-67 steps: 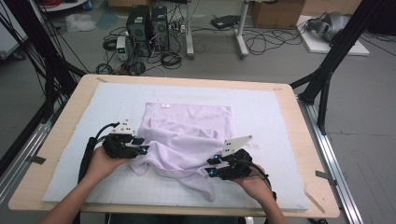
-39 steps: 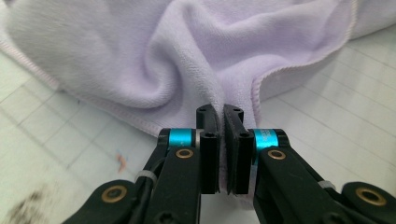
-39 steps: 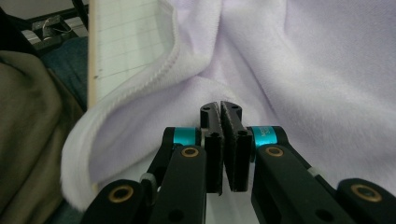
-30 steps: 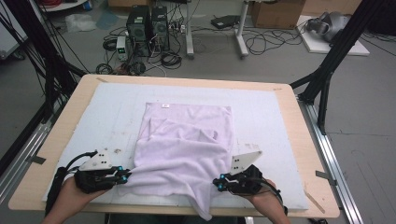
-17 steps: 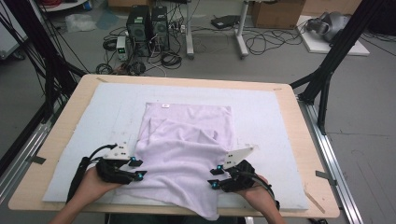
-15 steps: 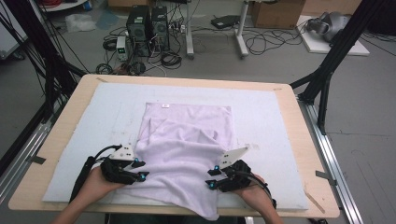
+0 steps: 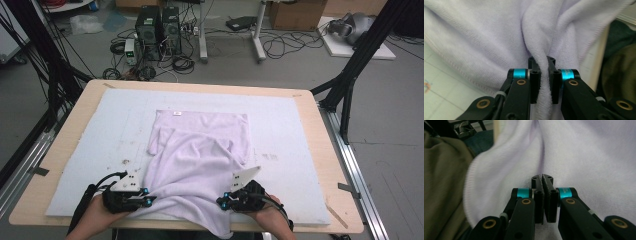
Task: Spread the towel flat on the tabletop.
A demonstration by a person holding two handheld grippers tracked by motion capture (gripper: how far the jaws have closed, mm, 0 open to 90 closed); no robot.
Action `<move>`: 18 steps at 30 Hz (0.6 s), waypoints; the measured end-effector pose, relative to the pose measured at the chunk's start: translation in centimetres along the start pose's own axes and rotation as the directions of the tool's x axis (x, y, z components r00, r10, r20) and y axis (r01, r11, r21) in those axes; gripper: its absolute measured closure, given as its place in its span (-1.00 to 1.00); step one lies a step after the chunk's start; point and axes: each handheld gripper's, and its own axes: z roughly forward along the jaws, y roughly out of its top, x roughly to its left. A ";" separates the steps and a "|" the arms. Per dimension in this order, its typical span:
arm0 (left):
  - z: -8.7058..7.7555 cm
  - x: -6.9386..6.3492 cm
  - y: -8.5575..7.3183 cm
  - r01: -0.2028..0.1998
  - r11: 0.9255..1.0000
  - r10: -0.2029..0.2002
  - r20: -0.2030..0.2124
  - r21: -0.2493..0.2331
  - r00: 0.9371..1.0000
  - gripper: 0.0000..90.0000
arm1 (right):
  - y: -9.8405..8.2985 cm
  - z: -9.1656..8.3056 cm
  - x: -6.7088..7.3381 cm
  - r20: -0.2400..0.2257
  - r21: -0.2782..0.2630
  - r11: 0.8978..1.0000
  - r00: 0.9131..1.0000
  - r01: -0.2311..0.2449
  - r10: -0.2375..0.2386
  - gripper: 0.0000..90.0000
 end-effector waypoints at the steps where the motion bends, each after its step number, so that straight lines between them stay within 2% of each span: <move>1: -0.5 -0.6 0.0 -0.012 1.000 0.012 -0.005 -0.015 1.000 0.86 | 0.0 -0.3 0.6 -0.008 -0.009 1.000 1.000 0.010 -0.011 0.97; 3: -1.5 -1.7 0.3 -0.014 0.999 0.014 0.004 -0.044 1.000 0.86 | -0.1 -0.9 1.7 -0.026 -0.022 1.000 0.999 0.018 -0.019 0.97; 5: -2.3 -2.3 0.6 -0.003 0.998 0.005 0.032 -0.068 0.999 0.84 | 0.0 -2.1 3.0 -0.046 -0.055 0.998 0.998 0.037 -0.039 0.98; 6: -2.5 -2.5 0.8 -0.002 0.997 0.004 0.028 -0.074 1.000 0.79 | 0.1 -2.8 3.4 -0.061 -0.080 0.996 0.997 0.040 -0.045 0.98; 7: -2.6 -2.4 0.9 -0.009 0.997 0.010 0.013 -0.074 1.000 0.66 | 0.2 -3.4 3.7 -0.073 -0.108 0.994 0.997 0.032 -0.040 0.90; 9: -2.4 -1.8 1.2 -0.002 0.997 0.001 -0.011 -0.078 1.000 0.50 | 0.5 -4.4 3.7 -0.036 -0.130 0.991 0.999 0.035 -0.040 0.79; 11: -2.0 -0.8 1.4 0.016 0.996 -0.019 -0.027 -0.092 0.999 0.37 | 0.7 -4.5 3.0 0.022 -0.107 0.993 0.999 0.044 -0.042 0.70; 14: -1.1 0.9 1.8 0.031 0.995 -0.035 -0.050 -0.093 0.998 0.26 | 0.3 -3.8 0.6 0.085 -0.084 0.996 0.996 0.014 -0.007 0.58; 16: -0.3 2.0 1.9 0.034 0.996 -0.039 -0.062 -0.080 0.997 0.23 | -0.1 -3.0 -1.1 0.107 -0.085 0.996 0.994 -0.019 0.028 0.44; 18: 0.6 3.2 2.0 0.055 0.997 -0.058 -0.054 -0.058 0.997 0.21 | -0.4 -2.1 -2.6 0.119 -0.071 0.996 0.991 -0.047 0.055 0.38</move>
